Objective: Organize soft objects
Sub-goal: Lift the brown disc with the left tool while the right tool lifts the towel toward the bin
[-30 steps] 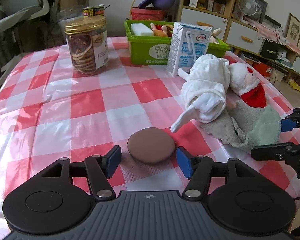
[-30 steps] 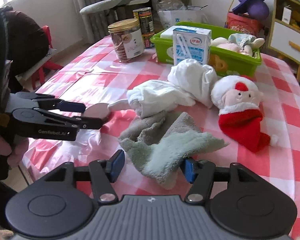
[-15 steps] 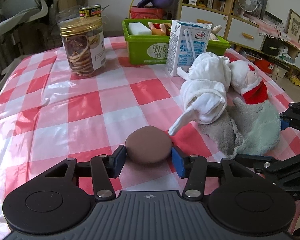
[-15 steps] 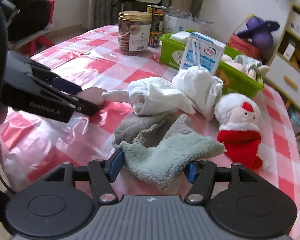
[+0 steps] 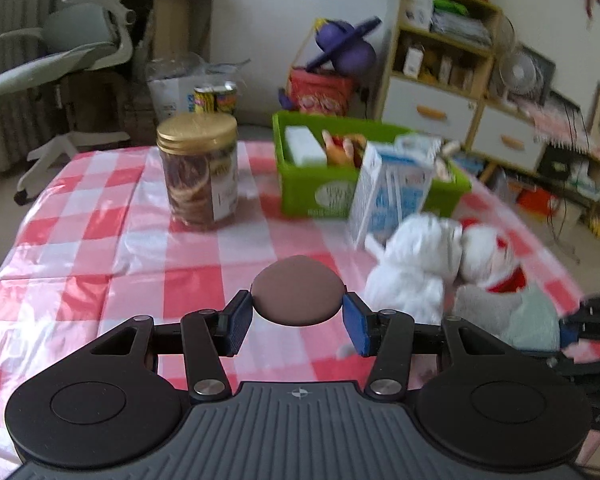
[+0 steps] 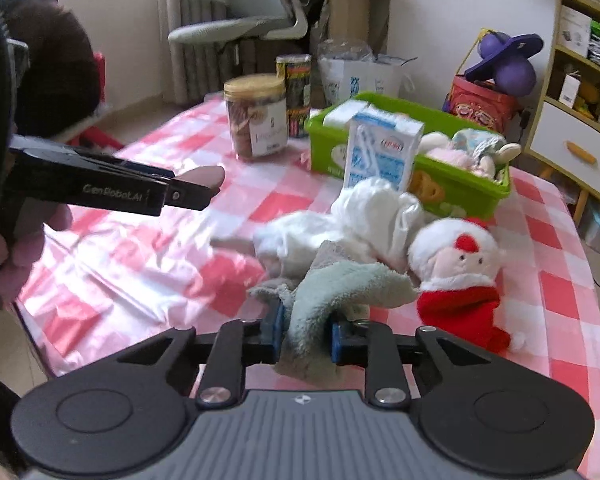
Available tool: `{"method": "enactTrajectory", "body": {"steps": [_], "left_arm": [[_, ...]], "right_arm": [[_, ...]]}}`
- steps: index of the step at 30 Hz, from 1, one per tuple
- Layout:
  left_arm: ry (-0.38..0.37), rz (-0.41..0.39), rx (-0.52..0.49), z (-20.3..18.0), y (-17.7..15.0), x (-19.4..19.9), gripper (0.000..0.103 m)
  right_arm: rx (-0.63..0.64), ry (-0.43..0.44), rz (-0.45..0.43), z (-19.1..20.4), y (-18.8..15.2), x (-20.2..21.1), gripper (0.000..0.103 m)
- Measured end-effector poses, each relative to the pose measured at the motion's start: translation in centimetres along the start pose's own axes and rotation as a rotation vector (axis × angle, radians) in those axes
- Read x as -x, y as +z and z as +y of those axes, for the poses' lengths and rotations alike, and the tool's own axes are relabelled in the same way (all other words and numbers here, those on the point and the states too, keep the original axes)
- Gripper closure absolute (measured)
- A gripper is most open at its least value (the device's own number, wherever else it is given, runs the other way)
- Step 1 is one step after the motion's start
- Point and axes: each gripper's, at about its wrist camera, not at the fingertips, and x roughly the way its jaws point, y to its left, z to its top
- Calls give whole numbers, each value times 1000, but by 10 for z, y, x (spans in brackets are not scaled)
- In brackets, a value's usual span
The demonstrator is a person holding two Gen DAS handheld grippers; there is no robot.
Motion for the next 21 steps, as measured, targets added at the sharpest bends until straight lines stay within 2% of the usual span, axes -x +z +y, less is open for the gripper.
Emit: {"method": "enactTrajectory", "body": {"steps": [7, 12, 17, 21], "left_arm": [[-38, -26, 67, -2, 19, 7, 52], [-50, -38, 88, -4, 26, 7, 52], [-46, -44, 122, -2, 31, 6, 52], [-42, -45, 119, -3, 41, 4, 52]], "right_arm": [[-80, 49, -62, -12, 19, 29, 93], [-160, 39, -128, -28, 32, 44, 92], [-298, 37, -180, -51, 50, 50, 92], [-338, 22, -198, -62, 67, 46, 92]]}}
